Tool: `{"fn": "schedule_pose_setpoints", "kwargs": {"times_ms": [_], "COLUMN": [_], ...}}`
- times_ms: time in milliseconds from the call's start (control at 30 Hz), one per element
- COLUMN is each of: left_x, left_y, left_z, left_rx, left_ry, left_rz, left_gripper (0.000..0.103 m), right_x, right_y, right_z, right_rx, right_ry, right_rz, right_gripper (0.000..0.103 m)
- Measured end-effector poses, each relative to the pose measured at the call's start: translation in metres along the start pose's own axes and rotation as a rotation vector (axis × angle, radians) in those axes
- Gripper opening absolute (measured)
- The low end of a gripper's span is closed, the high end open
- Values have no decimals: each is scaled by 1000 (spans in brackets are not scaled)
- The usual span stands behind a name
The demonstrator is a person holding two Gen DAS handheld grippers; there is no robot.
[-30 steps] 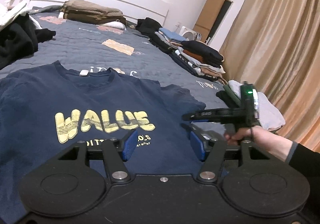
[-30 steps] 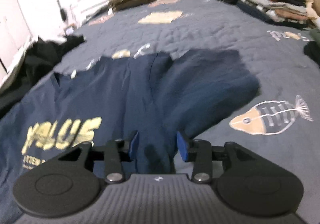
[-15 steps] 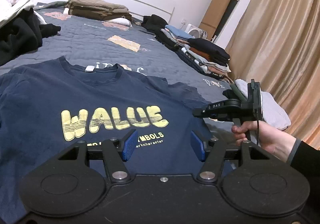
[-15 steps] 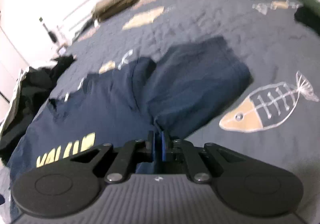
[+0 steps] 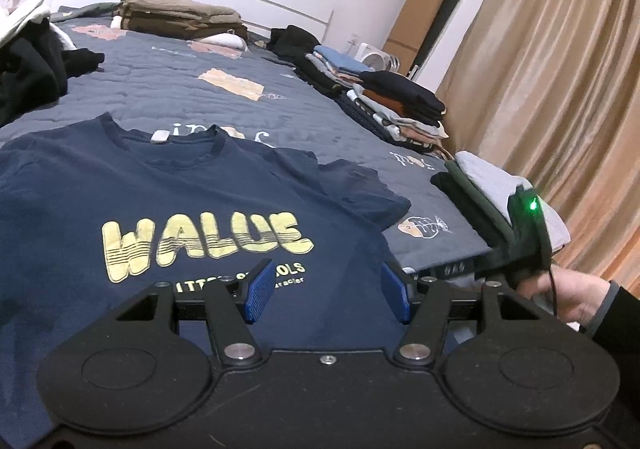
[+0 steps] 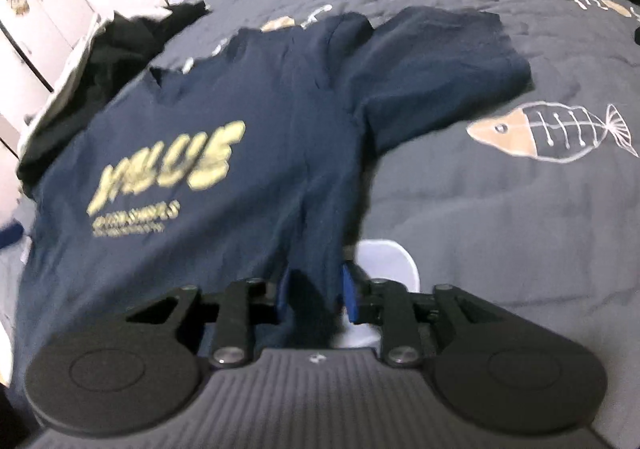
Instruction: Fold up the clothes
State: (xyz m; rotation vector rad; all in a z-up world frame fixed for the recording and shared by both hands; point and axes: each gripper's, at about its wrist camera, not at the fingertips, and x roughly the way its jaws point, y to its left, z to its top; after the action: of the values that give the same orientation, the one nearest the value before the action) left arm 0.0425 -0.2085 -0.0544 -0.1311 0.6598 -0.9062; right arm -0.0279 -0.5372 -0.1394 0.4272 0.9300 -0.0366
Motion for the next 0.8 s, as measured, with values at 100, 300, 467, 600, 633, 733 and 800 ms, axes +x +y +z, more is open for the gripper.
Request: {"fn": "schedule_pose_setpoints", "kwargs": {"times_ms": [100,300,467,600,633,733,800], "left_x": [1,5,6,6,6,7,7], "left_y": [-3,-3,-3,-4,-4,-2,0], "left_z": [0,-1,-1,-2,-2,-2,-3], "left_rx": [3,1,5,5,3,-6,-13], "left_ry": [-2,0,6,8,7,5,4], "left_rz": [-2,11,11,8,7,-3,-10], "left_gripper": [57,57,57,57,57,57,57], "right_x": [-7,-30,-31,-33,-32,-25,-18], "right_y": [-13,-18,-33,-63,-71,-94,-108], "right_z": [-3,0,5,22,28,44,52], "right_rx": [62,81,85,220,260,372,425], "right_ry": [-8,-64,-60,-160,-185,-281,-321], "right_rz": [24,69,-3,73,93,67,47], "right_gripper": [2,1,5,17,30,47,49]}}
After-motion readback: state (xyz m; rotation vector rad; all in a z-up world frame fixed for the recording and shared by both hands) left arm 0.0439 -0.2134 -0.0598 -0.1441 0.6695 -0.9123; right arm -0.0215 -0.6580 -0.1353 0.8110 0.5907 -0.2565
